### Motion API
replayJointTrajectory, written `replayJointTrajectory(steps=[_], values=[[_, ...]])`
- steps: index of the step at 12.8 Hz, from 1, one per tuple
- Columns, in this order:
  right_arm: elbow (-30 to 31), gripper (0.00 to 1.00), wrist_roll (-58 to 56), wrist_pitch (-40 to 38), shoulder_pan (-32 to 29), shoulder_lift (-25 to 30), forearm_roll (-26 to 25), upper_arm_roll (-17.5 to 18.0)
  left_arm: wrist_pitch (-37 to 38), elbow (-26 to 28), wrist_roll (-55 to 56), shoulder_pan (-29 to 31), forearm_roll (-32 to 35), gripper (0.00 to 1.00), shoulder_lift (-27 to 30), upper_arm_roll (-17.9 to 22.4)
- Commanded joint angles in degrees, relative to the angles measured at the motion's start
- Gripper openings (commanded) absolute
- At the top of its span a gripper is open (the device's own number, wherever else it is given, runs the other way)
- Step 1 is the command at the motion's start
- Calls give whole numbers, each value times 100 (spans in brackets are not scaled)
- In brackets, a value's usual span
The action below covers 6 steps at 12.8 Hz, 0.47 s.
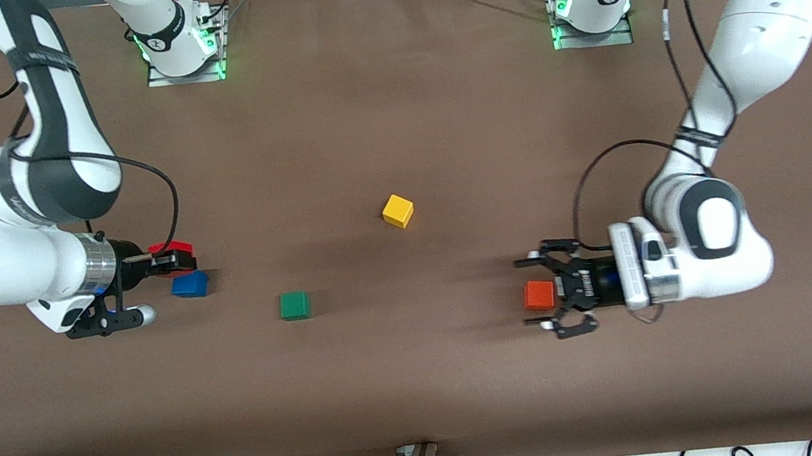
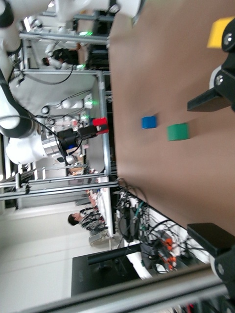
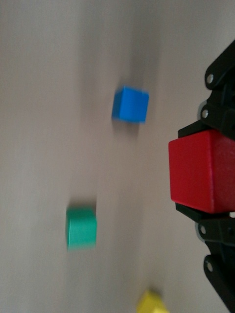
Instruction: Pass red block to right arm, stack on blue
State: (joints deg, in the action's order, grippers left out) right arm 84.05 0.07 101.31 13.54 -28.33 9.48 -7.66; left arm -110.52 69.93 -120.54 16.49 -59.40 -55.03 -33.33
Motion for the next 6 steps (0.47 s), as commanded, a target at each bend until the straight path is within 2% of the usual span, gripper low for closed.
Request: replayJointTrajectory(steps=[1,3,6], values=[[802,0,19,826,44,73,-359,-7,668,90,-57,361,558,100,125,19],[1453,0,28,1608,52,152,-359,-122,1153,-58,-22,512,1173,100,124,194],[1842,0,37,2173,61,170,-359,-201,1742,-741,162,609,1876,100,142,536]])
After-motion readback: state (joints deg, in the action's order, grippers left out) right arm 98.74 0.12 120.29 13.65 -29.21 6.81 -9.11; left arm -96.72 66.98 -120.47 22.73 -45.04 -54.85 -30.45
